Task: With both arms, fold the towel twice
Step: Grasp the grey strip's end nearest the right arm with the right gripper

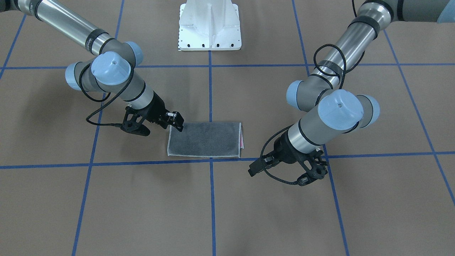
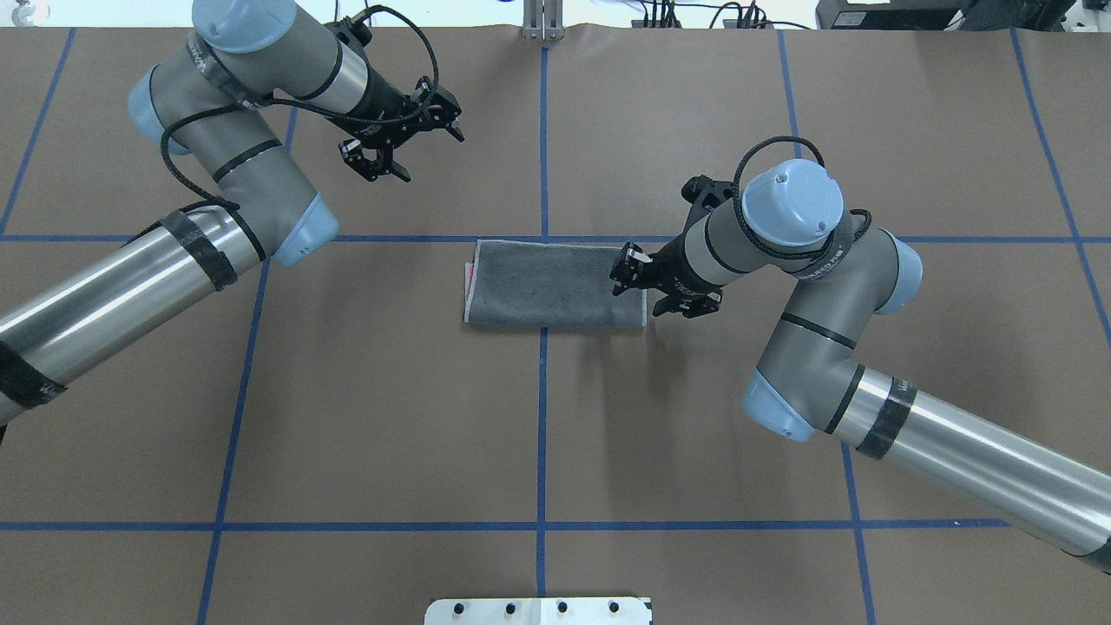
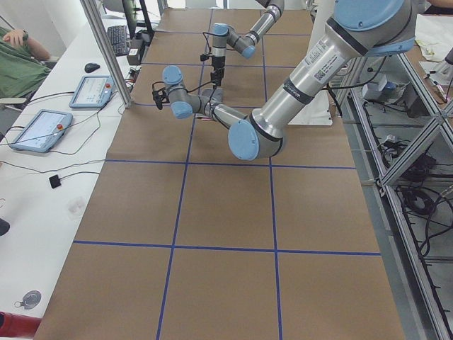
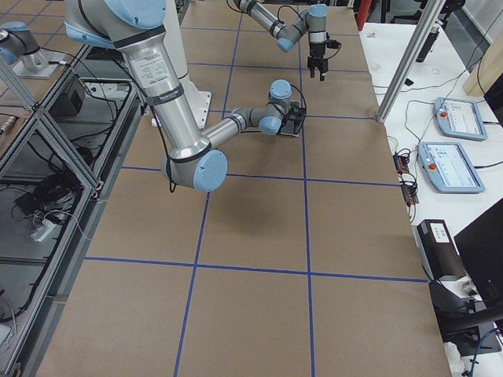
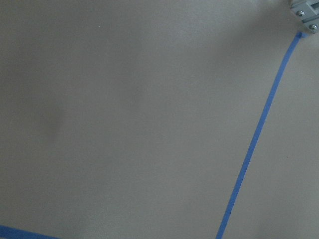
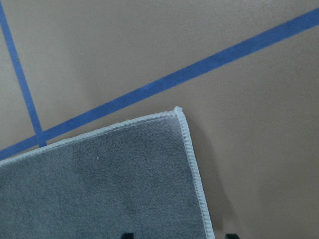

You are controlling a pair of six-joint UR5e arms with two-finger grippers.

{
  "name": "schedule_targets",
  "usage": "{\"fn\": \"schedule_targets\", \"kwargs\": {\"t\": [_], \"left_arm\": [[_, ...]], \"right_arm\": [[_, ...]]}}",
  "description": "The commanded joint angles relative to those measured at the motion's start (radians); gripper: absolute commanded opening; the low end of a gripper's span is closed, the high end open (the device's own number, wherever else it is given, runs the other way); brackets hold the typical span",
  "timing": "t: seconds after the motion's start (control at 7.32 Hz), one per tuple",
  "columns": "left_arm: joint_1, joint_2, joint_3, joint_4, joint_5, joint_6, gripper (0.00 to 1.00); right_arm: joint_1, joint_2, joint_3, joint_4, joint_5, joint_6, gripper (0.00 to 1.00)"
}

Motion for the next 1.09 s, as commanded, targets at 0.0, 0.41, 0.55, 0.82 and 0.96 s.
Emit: {"fn": "schedule_targets", "kwargs": {"t": [0.0,0.41,0.55,0.82,0.96], "left_arm": [[0.002,0.001,0.000,0.000,0.001,0.000,1.00],[0.003,0.002,0.002,0.000,0.002,0.000,1.00],[0.005,0.002,0.002,0.000,0.004,0.000,1.00],[0.006,0.002,0.002,0.000,0.004,-0.001,1.00],[0.006,0.002,0.002,-0.002,0.005,-0.001,1.00]], "right_arm": [[0.000,0.001,-0.004,0.000,0.000,0.000,0.69],[0.000,0.001,-0.005,0.000,0.000,0.004,0.45],[0.000,0.001,-0.010,0.001,-0.002,0.003,0.44],[0.000,0.003,-0.012,0.002,-0.005,0.003,0.44],[0.000,0.001,-0.016,0.003,-0.005,0.003,0.44]]}}
